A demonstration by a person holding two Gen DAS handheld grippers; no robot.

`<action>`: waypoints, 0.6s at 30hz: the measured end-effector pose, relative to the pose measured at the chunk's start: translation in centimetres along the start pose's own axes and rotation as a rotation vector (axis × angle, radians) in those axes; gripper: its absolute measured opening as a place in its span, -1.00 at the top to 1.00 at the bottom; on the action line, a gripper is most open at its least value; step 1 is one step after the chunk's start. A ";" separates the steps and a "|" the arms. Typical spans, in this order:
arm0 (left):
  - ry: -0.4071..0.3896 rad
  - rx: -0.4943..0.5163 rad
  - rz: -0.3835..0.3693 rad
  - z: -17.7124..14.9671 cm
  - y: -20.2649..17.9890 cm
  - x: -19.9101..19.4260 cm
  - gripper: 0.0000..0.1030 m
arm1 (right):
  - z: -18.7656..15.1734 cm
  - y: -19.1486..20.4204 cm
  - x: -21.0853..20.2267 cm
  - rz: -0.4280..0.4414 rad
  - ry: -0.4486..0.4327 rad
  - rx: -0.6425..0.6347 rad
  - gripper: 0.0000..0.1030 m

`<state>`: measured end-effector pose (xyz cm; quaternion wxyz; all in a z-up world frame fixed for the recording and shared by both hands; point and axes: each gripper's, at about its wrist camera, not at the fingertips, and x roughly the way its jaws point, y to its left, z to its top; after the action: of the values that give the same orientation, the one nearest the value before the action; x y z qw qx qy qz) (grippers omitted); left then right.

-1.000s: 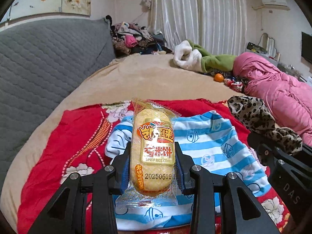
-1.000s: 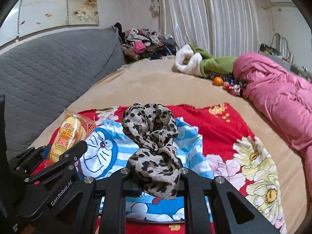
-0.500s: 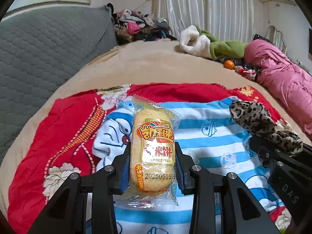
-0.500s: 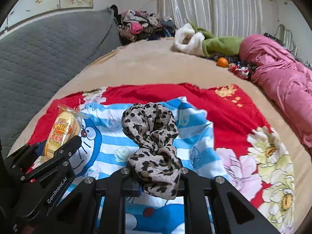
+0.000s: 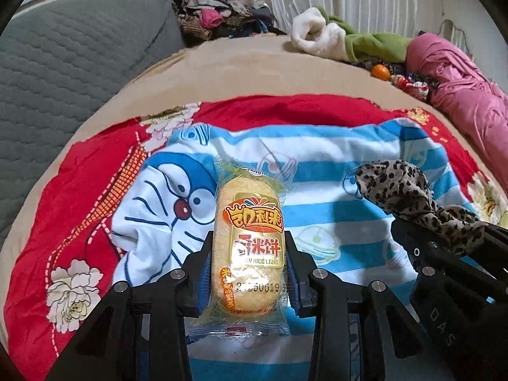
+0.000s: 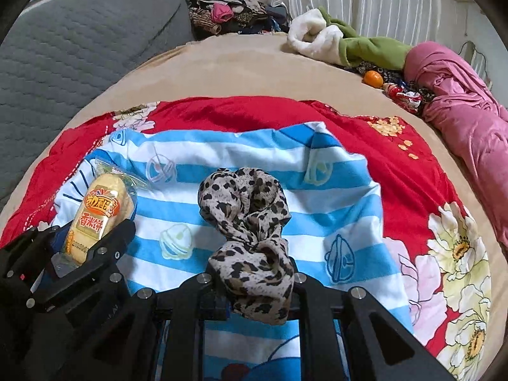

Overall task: Organize objects
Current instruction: 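Carry the rice cake packet and the scrunchie over the striped cloth in the tray, then lower both items onto the striped cloth and open both tools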

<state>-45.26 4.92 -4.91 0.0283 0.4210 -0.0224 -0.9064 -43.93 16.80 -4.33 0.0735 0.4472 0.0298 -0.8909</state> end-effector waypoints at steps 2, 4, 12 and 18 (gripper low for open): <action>0.017 -0.009 0.003 -0.1 0.2 0.6 0.24 | -0.1 0.2 0.7 -0.008 0.022 -0.006 0.68; 0.031 -0.006 0.006 -0.3 0.3 1.1 0.24 | -0.2 0.2 1.3 -0.013 0.041 -0.010 0.68; 0.075 0.000 0.011 -0.8 0.3 2.3 0.21 | -0.9 0.2 2.8 -0.007 0.082 -0.007 0.68; 0.087 -0.004 0.014 -0.8 0.5 2.0 0.19 | -0.9 0.1 2.5 -0.010 0.092 0.004 0.65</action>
<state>-45.88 4.28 -6.93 0.0365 0.4598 -0.0223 -0.8870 -44.64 16.51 -6.89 0.0669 0.4878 0.0337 -0.8697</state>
